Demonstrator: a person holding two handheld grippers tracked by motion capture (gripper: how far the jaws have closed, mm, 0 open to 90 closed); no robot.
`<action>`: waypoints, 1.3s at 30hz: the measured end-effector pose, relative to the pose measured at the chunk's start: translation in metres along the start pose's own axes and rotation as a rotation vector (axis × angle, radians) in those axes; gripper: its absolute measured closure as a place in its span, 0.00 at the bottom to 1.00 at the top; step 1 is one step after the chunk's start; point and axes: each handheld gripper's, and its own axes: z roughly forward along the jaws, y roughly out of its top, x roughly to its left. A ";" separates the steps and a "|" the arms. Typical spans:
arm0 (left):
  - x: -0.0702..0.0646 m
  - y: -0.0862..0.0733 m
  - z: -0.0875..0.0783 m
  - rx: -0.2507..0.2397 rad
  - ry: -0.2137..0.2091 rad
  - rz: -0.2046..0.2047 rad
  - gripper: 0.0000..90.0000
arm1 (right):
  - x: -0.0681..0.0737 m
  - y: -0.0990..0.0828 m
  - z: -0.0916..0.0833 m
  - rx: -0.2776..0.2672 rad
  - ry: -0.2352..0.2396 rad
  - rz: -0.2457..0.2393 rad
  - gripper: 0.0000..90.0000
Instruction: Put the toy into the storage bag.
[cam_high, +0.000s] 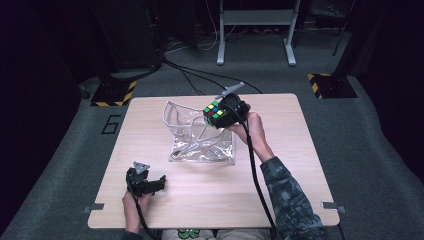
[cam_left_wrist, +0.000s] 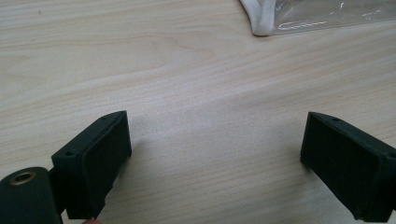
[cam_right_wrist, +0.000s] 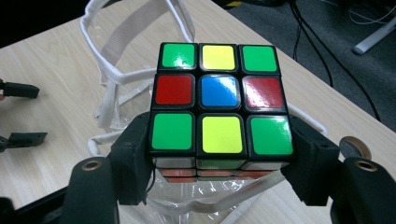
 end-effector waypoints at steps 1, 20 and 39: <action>0.000 0.000 0.000 0.003 -0.001 0.004 0.09 | 0.000 0.000 0.001 0.006 -0.003 0.001 0.37; 0.000 0.000 0.000 0.002 0.000 0.001 0.10 | -0.008 -0.009 0.023 0.088 -0.018 0.010 0.37; 0.000 0.000 0.000 -0.001 0.001 0.001 0.10 | -0.002 -0.011 0.044 0.149 -0.025 0.033 0.37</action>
